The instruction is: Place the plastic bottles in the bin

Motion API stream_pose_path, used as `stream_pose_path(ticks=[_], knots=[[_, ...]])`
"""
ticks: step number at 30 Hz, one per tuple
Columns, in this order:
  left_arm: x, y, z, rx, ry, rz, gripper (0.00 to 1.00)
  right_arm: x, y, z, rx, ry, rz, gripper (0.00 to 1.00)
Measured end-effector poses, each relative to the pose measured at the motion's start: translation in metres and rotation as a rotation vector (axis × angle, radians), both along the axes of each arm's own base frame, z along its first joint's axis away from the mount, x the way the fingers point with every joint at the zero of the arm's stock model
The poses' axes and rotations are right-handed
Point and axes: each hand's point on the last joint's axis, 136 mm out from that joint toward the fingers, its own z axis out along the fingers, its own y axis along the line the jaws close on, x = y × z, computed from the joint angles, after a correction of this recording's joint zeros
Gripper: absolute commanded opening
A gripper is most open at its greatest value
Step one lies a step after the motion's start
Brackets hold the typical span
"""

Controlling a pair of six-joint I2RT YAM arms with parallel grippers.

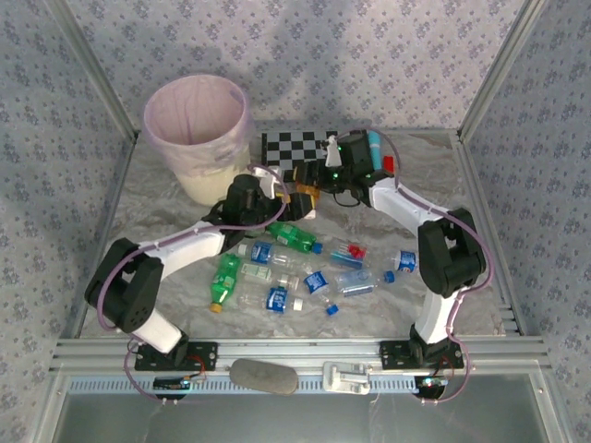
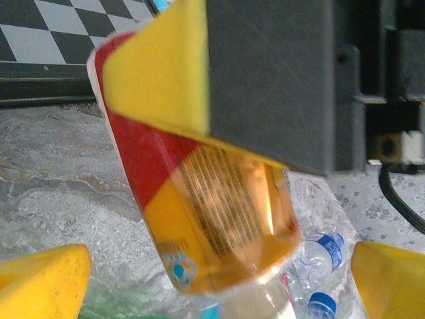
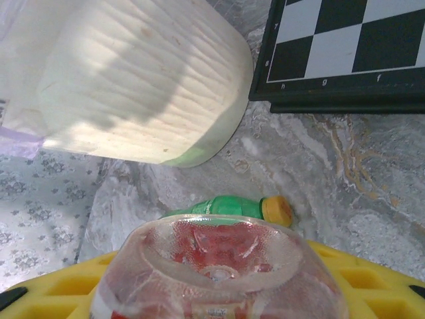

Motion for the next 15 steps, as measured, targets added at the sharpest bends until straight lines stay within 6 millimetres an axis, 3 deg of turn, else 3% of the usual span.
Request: stream_pose_path(ticks=[5,15], knots=[[0.01,-0.009,-0.003,0.016,-0.002,-0.013,0.99,-0.008,0.0,-0.005,0.017,0.022,0.007,0.53],[0.012,-0.021,-0.024,0.02,0.06,-0.048,0.97,-0.015,-0.001,-0.007,0.022,0.025,0.012,0.53]])
